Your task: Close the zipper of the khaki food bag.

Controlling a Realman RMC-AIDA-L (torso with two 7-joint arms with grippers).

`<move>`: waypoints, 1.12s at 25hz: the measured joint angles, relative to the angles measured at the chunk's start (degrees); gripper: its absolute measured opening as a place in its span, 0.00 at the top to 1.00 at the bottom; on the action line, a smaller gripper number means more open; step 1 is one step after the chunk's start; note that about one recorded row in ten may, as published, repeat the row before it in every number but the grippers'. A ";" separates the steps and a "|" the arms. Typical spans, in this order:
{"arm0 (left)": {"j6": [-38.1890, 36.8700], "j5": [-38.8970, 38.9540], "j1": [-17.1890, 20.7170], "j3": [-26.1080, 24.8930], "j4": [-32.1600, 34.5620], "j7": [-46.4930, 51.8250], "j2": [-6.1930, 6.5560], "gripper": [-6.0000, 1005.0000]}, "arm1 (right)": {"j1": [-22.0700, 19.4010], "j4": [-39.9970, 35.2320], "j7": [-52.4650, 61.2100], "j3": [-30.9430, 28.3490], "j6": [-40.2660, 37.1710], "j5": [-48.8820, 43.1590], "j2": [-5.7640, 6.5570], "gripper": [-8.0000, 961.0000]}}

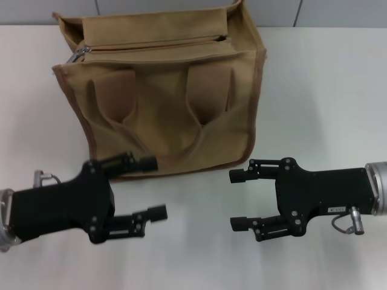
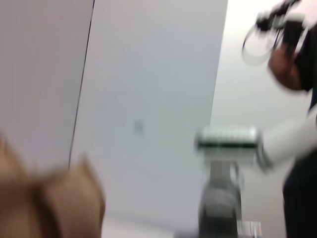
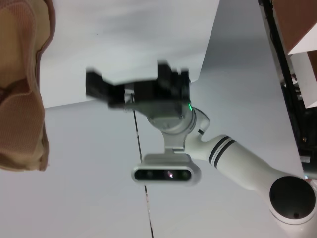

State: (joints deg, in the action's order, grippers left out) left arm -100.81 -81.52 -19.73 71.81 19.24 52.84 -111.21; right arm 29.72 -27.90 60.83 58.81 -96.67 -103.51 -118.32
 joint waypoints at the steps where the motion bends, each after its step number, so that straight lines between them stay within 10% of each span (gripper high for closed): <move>1: -4.20 0.07 0.08 -5.20 -0.07 -1.54 -1.49 0.19 | -0.13 0.18 0.00 -0.11 0.00 0.02 -0.04 0.16; 8: -11.93 0.78 1.86 -28.47 -1.10 -11.95 -7.35 0.19 | -0.79 1.30 -0.13 -0.76 0.67 -0.01 -0.14 0.17; 15: -4.90 6.64 3.86 -46.06 -8.37 -12.98 -7.19 0.19 | -1.68 1.29 -0.16 -0.88 0.71 0.04 -0.16 0.17; 28: 13.19 -4.00 3.10 -43.43 -4.57 -13.72 -6.14 0.19 | -1.74 1.27 -0.18 -1.35 0.73 0.01 -0.10 0.17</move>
State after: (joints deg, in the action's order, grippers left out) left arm -87.62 -85.51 -16.63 28.37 14.67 39.12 -117.34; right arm 27.99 -26.64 60.65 57.47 -95.94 -103.50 -118.41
